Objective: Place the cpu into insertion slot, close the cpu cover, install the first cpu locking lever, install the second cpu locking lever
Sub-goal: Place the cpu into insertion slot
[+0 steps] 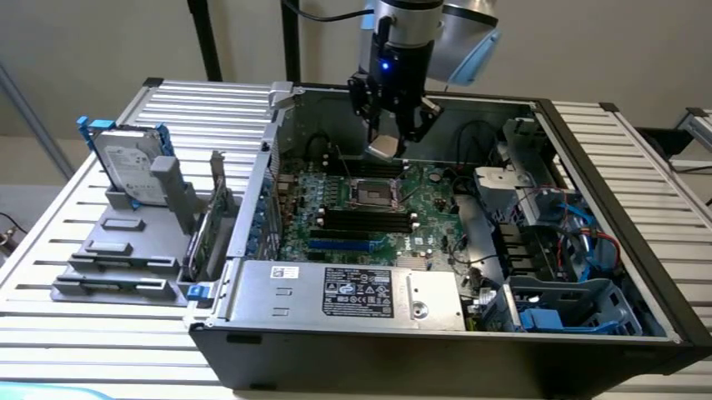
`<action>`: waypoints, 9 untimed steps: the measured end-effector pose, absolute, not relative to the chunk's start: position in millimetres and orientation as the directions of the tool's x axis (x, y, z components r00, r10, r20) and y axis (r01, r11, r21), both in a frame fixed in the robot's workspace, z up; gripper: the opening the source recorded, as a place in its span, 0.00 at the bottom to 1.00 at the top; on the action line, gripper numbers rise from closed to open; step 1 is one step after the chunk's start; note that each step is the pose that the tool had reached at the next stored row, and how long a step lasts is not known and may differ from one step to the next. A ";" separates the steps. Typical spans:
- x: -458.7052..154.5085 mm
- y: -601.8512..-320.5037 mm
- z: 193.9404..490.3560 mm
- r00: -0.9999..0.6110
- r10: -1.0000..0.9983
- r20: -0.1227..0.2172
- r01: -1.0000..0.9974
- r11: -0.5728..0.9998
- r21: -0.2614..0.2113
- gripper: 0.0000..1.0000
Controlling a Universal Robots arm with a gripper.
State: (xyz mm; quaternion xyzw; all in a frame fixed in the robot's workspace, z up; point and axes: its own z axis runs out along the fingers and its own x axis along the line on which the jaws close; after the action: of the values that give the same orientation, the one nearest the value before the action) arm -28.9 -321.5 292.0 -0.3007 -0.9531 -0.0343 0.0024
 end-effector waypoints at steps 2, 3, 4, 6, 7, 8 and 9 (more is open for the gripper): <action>-28.9 -321.5 291.1 -0.797 0.604 0.025 0.604 0.795 0.064 0.54; -28.8 -321.5 290.7 -0.786 0.618 0.025 0.618 0.784 0.064 0.54; -28.8 -321.5 290.3 -0.775 0.631 0.026 0.631 0.773 0.064 0.54; -28.8 -321.5 289.5 -0.752 0.659 0.026 0.659 0.749 0.064 0.54; -28.9 -321.5 289.0 -0.740 0.673 0.026 0.673 0.737 0.064 0.54; -28.8 -321.5 288.6 -0.727 0.686 0.026 0.686 0.725 0.064 0.54; -28.8 -321.5 288.2 -0.715 0.699 0.026 0.699 0.713 0.064 0.54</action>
State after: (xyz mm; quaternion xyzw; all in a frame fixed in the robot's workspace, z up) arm -28.8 -321.5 288.2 -0.3776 -0.9253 -0.0343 -0.0001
